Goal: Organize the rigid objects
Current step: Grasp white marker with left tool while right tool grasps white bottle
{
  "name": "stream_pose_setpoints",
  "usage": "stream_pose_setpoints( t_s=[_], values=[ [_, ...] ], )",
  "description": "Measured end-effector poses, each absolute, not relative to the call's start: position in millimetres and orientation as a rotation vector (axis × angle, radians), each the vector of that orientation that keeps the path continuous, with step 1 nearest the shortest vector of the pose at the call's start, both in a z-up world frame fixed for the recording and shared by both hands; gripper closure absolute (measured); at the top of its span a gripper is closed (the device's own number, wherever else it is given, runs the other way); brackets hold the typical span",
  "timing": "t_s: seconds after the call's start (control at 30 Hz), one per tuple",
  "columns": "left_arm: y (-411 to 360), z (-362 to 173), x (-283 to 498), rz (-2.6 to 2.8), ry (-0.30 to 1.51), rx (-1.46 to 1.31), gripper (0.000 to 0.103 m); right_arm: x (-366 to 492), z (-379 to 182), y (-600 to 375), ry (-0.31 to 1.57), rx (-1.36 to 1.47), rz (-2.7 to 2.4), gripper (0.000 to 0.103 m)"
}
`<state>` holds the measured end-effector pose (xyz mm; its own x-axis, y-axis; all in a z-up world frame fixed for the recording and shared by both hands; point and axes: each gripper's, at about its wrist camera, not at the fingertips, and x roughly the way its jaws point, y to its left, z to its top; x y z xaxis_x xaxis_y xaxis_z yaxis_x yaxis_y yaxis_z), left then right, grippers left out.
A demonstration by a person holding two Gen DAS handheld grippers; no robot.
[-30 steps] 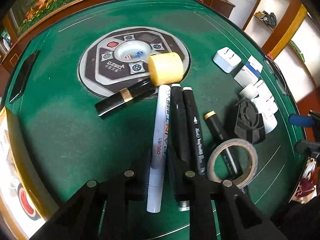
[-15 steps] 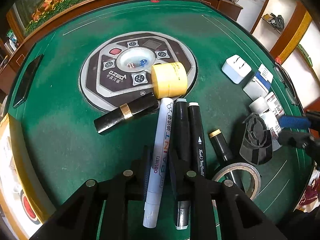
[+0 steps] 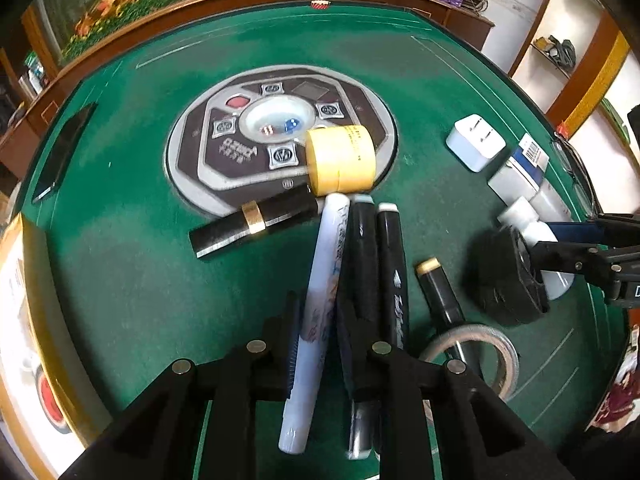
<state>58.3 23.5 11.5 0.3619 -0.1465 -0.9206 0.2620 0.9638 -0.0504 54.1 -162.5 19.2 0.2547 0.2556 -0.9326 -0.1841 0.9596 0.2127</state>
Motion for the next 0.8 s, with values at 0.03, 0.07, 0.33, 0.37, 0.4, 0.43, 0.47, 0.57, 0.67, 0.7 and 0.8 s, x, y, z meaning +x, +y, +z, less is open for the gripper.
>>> stream_pose_setpoints(
  t_s=[0.03,0.07,0.33,0.37,0.4,0.43,0.47,0.57,0.67,0.7,0.8],
  values=[
    [23.5,11.6,55.0,-0.263,1.175,0.116,0.086,52.2,19.6,-161.9,1.278,0.055,0.302,0.061],
    [23.1,11.6,49.9,-0.263,1.179,0.123,0.086,51.8,19.4,-161.0,1.277,0.044,0.304,0.061],
    [20.0,12.8,54.9,-0.231,1.169,0.123,0.085,56.5,13.4,-173.0,1.290,0.059,0.246,0.061],
    [19.9,12.9,55.1,-0.233,1.163,0.124,0.085,57.2,10.7,-175.2,1.299,0.068,0.241,0.061],
    [20.3,12.9,54.5,-0.235,1.155,0.121,0.085,57.0,9.7,-176.7,1.298,0.075,0.244,0.061],
    [21.5,13.1,53.1,-0.237,1.148,0.111,0.086,56.2,9.7,-174.8,1.295,0.052,0.251,0.062],
    [22.9,13.4,51.9,-0.237,1.145,0.102,0.087,55.3,9.9,-172.8,1.291,0.028,0.255,0.064],
    [29.7,14.1,44.7,-0.243,1.135,0.036,0.088,48.7,10.8,-174.7,1.286,0.042,0.279,0.066],
    [36.6,14.5,36.8,-0.258,1.137,-0.045,0.089,38.7,13.9,-175.4,1.273,0.041,0.291,0.067],
    [38.7,14.5,34.9,-0.260,1.138,-0.065,0.089,35.5,15.7,-176.6,1.267,0.046,0.294,0.067],
    [43.9,15.3,28.9,-0.264,1.144,-0.110,0.089,24.8,22.7,-182.4,1.249,0.065,0.307,0.067]
  ],
)
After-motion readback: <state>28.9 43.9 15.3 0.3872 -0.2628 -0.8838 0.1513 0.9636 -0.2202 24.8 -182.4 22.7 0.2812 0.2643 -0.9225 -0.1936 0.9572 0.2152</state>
